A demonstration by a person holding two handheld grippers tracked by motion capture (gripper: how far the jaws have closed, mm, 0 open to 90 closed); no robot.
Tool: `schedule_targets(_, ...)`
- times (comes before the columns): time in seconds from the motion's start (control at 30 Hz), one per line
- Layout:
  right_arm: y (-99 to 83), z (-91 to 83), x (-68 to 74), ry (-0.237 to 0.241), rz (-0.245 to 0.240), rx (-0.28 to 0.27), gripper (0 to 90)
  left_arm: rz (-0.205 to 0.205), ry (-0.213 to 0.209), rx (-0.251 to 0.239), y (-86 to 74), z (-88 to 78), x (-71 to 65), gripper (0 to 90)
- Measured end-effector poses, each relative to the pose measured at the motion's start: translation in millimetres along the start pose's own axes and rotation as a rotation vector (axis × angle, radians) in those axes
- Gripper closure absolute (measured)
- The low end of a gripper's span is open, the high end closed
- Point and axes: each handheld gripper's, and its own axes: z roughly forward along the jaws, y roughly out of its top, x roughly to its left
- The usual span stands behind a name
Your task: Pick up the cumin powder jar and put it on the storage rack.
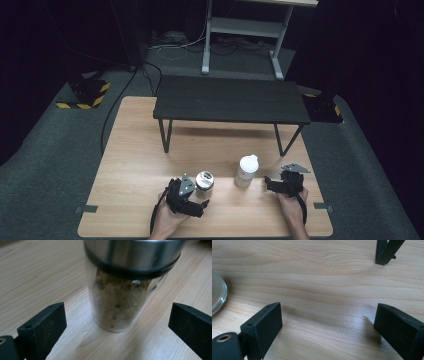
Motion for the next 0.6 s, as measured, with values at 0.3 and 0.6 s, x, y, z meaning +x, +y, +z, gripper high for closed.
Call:
schedule_targets(0.3, 0.0, 0.0, 0.0, 0.0, 0.0, 0.0, 7.5, 0.0, 0.009, 0.0, 9.4, 17.3, -4.8, 5.6)
schedule_targets(0.6, 0.0, 0.0, 0.1, 0.0, 0.0, 0.0, 7.5, -0.011, 0.044, 0.012, 11.9, 29.1, -9.9, 12.3)
